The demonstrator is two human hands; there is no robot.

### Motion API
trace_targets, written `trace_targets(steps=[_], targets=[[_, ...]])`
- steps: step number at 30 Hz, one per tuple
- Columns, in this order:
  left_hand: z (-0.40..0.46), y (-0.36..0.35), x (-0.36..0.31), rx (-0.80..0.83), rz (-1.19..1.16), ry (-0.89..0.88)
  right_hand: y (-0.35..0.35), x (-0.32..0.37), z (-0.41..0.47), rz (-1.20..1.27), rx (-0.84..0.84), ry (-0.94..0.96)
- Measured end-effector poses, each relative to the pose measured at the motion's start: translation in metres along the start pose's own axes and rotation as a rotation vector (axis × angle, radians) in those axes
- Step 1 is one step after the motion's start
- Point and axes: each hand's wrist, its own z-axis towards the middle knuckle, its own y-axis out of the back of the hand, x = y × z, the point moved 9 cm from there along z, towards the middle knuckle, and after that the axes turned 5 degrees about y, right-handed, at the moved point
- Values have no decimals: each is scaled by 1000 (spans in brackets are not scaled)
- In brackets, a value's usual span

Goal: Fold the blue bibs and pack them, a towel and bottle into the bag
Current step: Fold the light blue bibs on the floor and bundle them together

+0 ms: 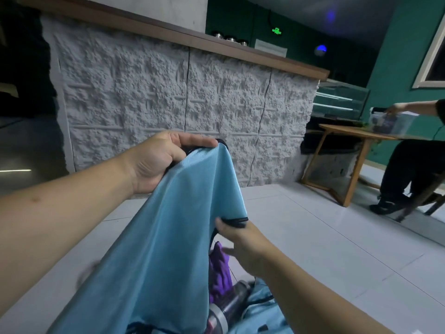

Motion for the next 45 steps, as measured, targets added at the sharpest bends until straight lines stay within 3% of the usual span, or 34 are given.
trace_targets(steps=[3,7,11,13,16,22,25,30,33,38,40,42,45], targets=[[-1,16,7,-73,66,20,7,29,6,253,-69,104],[0,54,29,-260,259,109,21,71,6,85,-200,206],[-1,41,61,-93,548,308,-1,105,7,-58,-106,289],[1,13,65,21,523,267,-15,117,6,-205,-46,335],[7,-9,62,30,462,185,-30,133,3,-453,-2,421],[1,-6,67,5,450,305,-6,154,-8,-611,-180,542],[-5,-3,62,20,305,301,23,122,0,-581,-285,405],[-4,1,46,37,140,164,54,-10,-4,-584,-164,-370],[-8,1,28,57,55,74,45,-66,-23,-414,-59,-627],[-3,7,14,177,-72,42,21,-114,-28,-83,7,-702],[-1,11,10,186,-51,32,10,-121,-21,66,15,-652],[-3,12,5,176,-48,14,12,-121,-18,17,-59,-605],[-4,14,3,117,-80,40,62,-179,36,180,-180,-415]])
